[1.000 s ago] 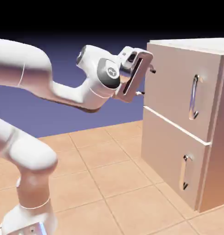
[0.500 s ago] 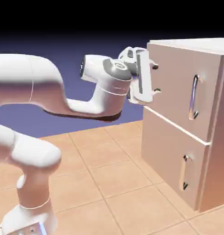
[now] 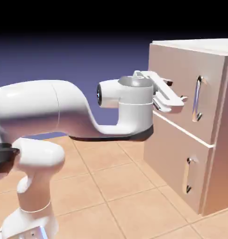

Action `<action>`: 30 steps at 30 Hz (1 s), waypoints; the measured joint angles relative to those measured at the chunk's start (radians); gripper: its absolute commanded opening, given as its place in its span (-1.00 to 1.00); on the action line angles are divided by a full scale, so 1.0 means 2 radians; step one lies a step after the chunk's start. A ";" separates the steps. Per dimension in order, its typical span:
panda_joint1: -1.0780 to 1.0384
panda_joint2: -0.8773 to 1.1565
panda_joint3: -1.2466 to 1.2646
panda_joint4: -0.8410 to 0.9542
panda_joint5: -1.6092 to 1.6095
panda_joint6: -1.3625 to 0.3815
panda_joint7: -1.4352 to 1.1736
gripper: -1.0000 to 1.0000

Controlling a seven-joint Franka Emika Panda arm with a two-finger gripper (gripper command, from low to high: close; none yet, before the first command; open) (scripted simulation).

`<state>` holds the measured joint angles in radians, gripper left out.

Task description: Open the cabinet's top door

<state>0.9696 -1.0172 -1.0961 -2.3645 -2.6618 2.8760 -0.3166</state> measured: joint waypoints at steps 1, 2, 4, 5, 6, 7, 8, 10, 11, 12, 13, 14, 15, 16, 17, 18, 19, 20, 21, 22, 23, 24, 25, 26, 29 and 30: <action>0.008 -0.004 -0.009 0.004 -0.022 -0.001 -0.009 0.00; 0.016 -0.007 -0.018 0.007 -0.043 -0.003 -0.017 0.00; 0.031 -0.015 -0.036 0.015 -0.087 -0.005 -0.035 0.00; 0.039 -0.018 -0.045 0.018 -0.109 -0.007 -0.043 0.00; 0.040 -0.019 -0.046 0.019 -0.111 -0.007 -0.044 0.00; 0.040 -0.019 -0.046 0.019 -0.111 -0.007 -0.044 0.00; 0.058 -0.014 -0.055 0.033 -0.112 -0.009 -0.044 0.00; 0.094 -0.006 -0.075 0.061 -0.115 -0.013 -0.043 0.00; 0.112 -0.002 -0.084 0.075 -0.116 -0.015 -0.043 0.00; 0.128 0.002 -0.093 0.087 -0.118 -0.017 -0.043 -1.00; 0.128 0.002 -0.093 0.087 -0.118 -0.017 -0.043 -1.00; 0.128 0.002 -0.093 0.087 -0.118 -0.017 -0.043 -1.00; 0.110 0.011 -0.081 0.072 -0.118 -0.026 -0.029 -1.00; 0.092 0.021 -0.070 0.058 -0.118 -0.035 -0.015 -1.00; 0.074 0.031 -0.058 0.045 -0.118 -0.043 -0.002 -1.00; 0.056 0.041 -0.045 0.033 -0.118 -0.049 0.014 -1.00; 0.037 0.053 -0.032 0.023 -0.118 -0.054 0.031 -1.00; 0.019 0.064 -0.018 0.013 -0.118 -0.059 0.047 -1.00; 0.001 0.071 -0.004 0.003 -0.117 -0.065 0.058 -1.00; -0.017 0.075 0.011 -0.010 -0.109 -0.072 0.060 -1.00; -0.035 0.075 0.026 -0.025 -0.097 -0.082 0.057 -1.00; -0.053 0.073 0.041 -0.040 -0.083 -0.091 0.052 -1.00; -0.071 0.071 0.057 -0.056 -0.069 -0.102 0.046 -1.00; -0.089 0.067 0.074 -0.071 -0.054 -0.112 0.040 -1.00; -0.143 0.052 0.127 -0.120 -0.003 -0.146 0.019 -1.00; -0.159 0.046 0.145 -0.136 0.015 -0.157 0.011 -1.00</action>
<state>0.6507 -0.9256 -0.8062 -2.6359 -2.6318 2.5615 -0.2944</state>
